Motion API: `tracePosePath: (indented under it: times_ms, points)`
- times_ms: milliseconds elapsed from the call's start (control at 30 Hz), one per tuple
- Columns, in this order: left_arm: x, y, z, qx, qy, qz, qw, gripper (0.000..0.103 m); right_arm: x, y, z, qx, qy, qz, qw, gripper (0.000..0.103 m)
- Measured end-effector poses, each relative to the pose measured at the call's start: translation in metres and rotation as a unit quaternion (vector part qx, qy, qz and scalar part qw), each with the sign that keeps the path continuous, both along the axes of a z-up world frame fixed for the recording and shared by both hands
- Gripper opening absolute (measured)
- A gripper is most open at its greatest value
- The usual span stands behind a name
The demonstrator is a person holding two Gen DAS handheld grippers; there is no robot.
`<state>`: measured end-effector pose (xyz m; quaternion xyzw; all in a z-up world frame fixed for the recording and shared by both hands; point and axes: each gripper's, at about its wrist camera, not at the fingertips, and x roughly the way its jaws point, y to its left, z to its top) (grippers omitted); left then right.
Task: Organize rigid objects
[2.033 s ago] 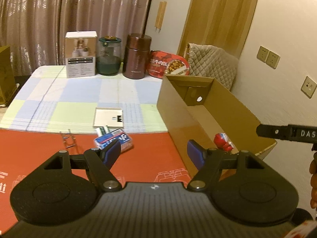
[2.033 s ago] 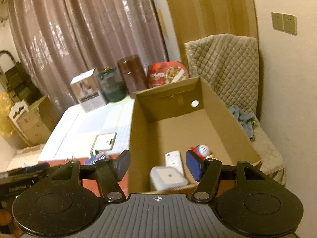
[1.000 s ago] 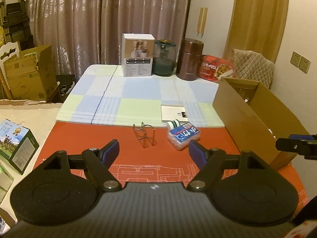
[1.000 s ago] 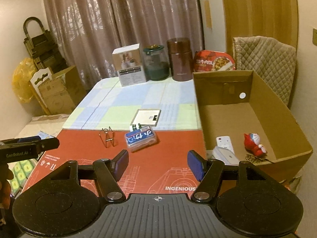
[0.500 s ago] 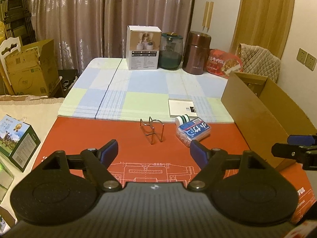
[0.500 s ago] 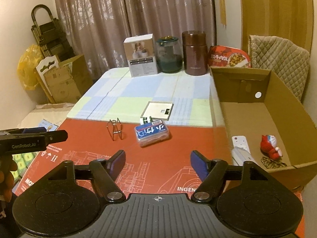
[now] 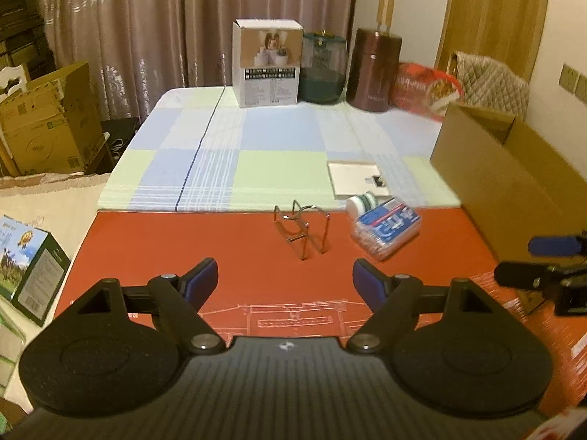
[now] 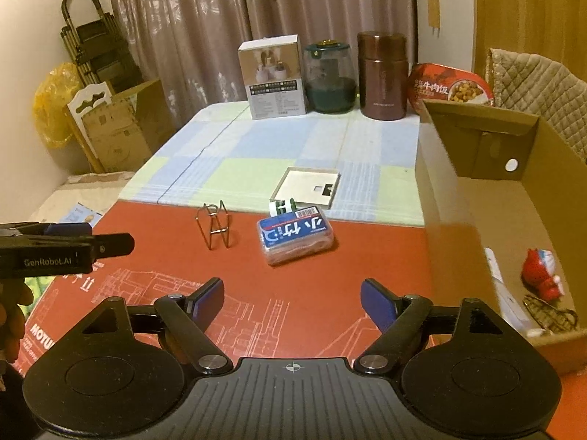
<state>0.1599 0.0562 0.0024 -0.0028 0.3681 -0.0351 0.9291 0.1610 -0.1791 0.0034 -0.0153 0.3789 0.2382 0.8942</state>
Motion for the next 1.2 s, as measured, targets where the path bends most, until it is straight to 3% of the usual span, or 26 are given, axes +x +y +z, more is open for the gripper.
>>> tracePosePath:
  times_ms: [233,433,633,967,1200]
  points:
    - [0.032,0.008,-0.03,0.03,0.019,-0.035,0.9988,0.077,0.027,0.019,-0.023,-0.008,-0.004,0.017,1.0,0.08]
    - [0.055,0.015,-0.05,0.003,0.029,-0.069,0.9972,0.078,0.049,0.038,-0.044,-0.021,-0.017,0.05,0.998,0.087]
    - [0.081,0.013,-0.058,0.017,0.026,-0.113,0.9931,0.089,0.075,0.05,-0.068,-0.048,-0.025,0.061,0.997,0.089]
    - [0.103,0.014,-0.068,0.038,0.017,-0.166,0.9852,0.091,0.112,0.062,-0.099,-0.091,-0.023,0.082,0.992,0.09]
    - [0.114,0.018,-0.081,0.042,0.024,-0.18,0.9825,0.091,0.123,0.065,-0.108,-0.093,-0.027,0.086,0.992,0.09]
